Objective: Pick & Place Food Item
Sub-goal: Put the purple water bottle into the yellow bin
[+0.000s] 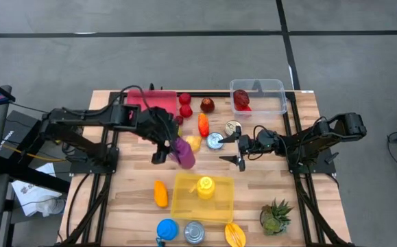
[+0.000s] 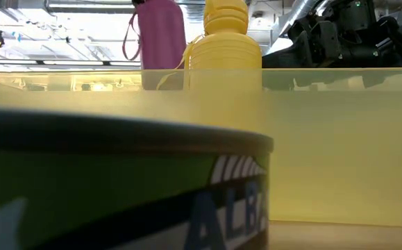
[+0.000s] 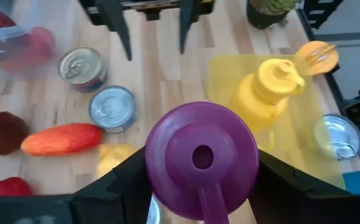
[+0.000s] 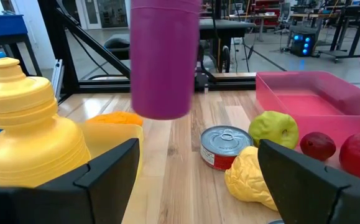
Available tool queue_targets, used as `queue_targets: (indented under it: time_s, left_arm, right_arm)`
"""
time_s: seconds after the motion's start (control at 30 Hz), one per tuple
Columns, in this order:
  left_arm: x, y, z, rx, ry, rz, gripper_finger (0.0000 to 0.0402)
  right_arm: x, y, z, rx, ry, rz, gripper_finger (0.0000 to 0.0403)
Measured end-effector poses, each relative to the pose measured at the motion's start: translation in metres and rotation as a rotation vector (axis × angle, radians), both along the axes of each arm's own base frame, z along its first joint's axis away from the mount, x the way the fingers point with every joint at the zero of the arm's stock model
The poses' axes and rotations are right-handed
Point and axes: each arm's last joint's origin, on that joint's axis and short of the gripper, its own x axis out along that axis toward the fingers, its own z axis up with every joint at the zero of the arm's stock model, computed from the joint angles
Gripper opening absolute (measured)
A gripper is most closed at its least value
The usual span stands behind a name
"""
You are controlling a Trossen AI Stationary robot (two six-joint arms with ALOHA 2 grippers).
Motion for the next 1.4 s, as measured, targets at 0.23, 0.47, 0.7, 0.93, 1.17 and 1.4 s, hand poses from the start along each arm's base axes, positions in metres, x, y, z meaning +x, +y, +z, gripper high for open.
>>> queue_targets:
  time_s: [0.23, 0.47, 0.7, 0.93, 1.17, 1.4]
  left_arm:
    - [0.003, -0.020, -0.022, -0.041, 0.028, -0.026, 0.0202]
    - [0.005, -0.030, -0.040, -0.046, 0.023, -0.055, 0.0202]
    - [0.005, -0.039, -0.047, -0.057, 0.009, -0.078, 0.0202]
    - [0.003, -0.049, -0.049, -0.058, 0.029, -0.109, 0.0202]
    - [0.003, -0.050, -0.049, -0.062, 0.027, -0.110, 0.0202]
    - [0.015, -0.054, -0.063, -0.047, 0.061, -0.125, 0.0202]
  right_arm:
    - [0.000, 0.000, 0.000, 0.000, 0.000, 0.000, 0.0315]
    - [0.000, 0.000, 0.000, 0.000, 0.000, 0.000, 0.0315]
    - [0.000, 0.000, 0.000, 0.000, 0.001, -0.002, 0.0315]
    - [0.000, 0.000, 0.000, 0.000, 0.001, -0.002, 0.0315]
    - [0.000, 0.000, 0.000, 0.000, 0.000, -0.002, 0.0315]
    - [0.000, -0.001, 0.000, -0.001, 0.001, -0.006, 0.0315]
